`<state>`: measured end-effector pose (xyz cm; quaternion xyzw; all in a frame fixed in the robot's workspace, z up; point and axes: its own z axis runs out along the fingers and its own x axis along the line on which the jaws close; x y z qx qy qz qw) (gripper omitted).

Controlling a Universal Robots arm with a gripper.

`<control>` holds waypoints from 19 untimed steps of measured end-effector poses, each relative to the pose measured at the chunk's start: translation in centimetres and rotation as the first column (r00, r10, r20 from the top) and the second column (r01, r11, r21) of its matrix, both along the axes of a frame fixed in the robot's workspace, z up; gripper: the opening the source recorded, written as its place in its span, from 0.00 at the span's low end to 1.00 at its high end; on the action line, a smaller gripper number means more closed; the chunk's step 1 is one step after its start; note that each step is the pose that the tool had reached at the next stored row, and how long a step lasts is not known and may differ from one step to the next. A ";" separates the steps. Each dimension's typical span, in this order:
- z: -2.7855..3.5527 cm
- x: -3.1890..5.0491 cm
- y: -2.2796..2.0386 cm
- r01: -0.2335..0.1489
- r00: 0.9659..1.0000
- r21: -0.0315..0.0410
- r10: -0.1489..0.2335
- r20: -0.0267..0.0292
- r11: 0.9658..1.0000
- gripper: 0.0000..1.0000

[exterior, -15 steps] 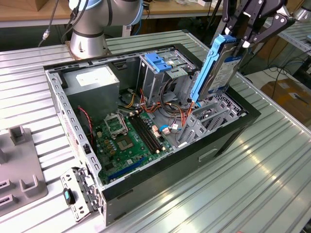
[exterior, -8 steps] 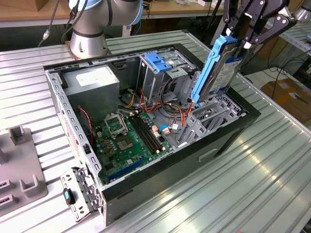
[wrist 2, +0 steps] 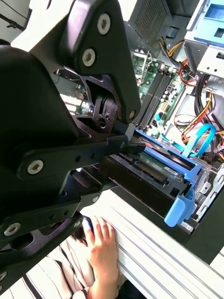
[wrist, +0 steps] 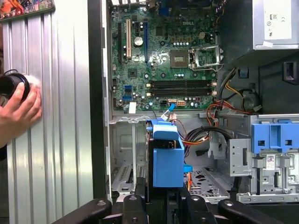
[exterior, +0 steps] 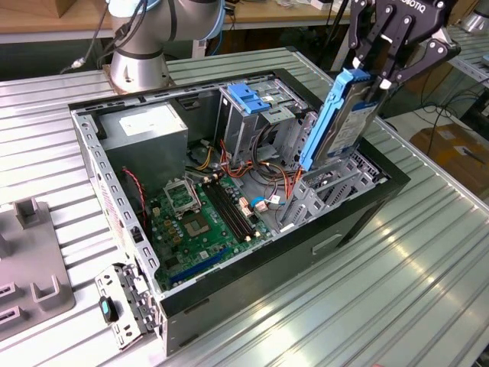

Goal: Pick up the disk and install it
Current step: 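Pick up the disk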

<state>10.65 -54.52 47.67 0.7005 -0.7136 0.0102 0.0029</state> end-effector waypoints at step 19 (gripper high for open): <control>1.19 0.90 -0.66 0.000 1.000 -0.007 0.000 0.000 1.000 0.35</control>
